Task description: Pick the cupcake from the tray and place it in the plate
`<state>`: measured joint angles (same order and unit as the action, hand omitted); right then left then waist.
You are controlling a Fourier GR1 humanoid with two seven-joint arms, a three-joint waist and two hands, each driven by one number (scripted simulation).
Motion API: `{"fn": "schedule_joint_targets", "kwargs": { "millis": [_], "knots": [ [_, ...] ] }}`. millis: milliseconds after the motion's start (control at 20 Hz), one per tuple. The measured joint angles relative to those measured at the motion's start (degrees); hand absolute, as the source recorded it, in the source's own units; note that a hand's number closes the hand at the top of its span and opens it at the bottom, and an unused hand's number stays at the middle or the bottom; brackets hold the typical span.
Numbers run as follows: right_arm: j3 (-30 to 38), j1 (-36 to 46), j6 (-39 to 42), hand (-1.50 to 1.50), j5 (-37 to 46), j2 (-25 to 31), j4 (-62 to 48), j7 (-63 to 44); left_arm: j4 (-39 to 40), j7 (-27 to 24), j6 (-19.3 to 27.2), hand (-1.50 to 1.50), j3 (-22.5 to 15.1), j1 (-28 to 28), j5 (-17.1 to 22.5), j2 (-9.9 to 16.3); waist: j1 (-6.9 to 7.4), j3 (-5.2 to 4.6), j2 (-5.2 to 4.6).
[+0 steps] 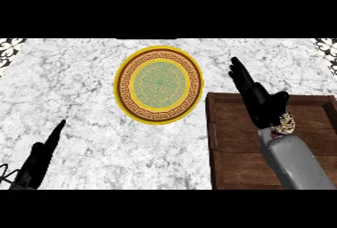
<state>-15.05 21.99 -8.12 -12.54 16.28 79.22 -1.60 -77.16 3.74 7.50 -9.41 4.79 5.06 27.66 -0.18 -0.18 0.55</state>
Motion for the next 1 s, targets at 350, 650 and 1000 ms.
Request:
{"fn": "schedule_joint_targets", "kwargs": {
  "millis": [350,650,1000],
  "knots": [
    [-6.89,3.3,9.53,1.5,1.46,1.26,3.8,1.02,-28.63,15.33,-28.62,0.0,12.79,37.13,3.2,-23.86,6.67,-1.85,7.99],
    [-10.63,3.26,10.25,-1.5,9.03,6.64,2.44,0.73,-32.61,4.67,-23.56,0.0,2.71,42.47,15.78,-24.68,4.58,-6.69,8.33],
    [-8.57,0.69,7.77,-1.5,7.28,4.27,4.41,6.27,-33.71,5.37,-21.81,0.0,2.47,46.71,8.7,-22.02,-1.81,-1.06,3.15]
  ]
}}
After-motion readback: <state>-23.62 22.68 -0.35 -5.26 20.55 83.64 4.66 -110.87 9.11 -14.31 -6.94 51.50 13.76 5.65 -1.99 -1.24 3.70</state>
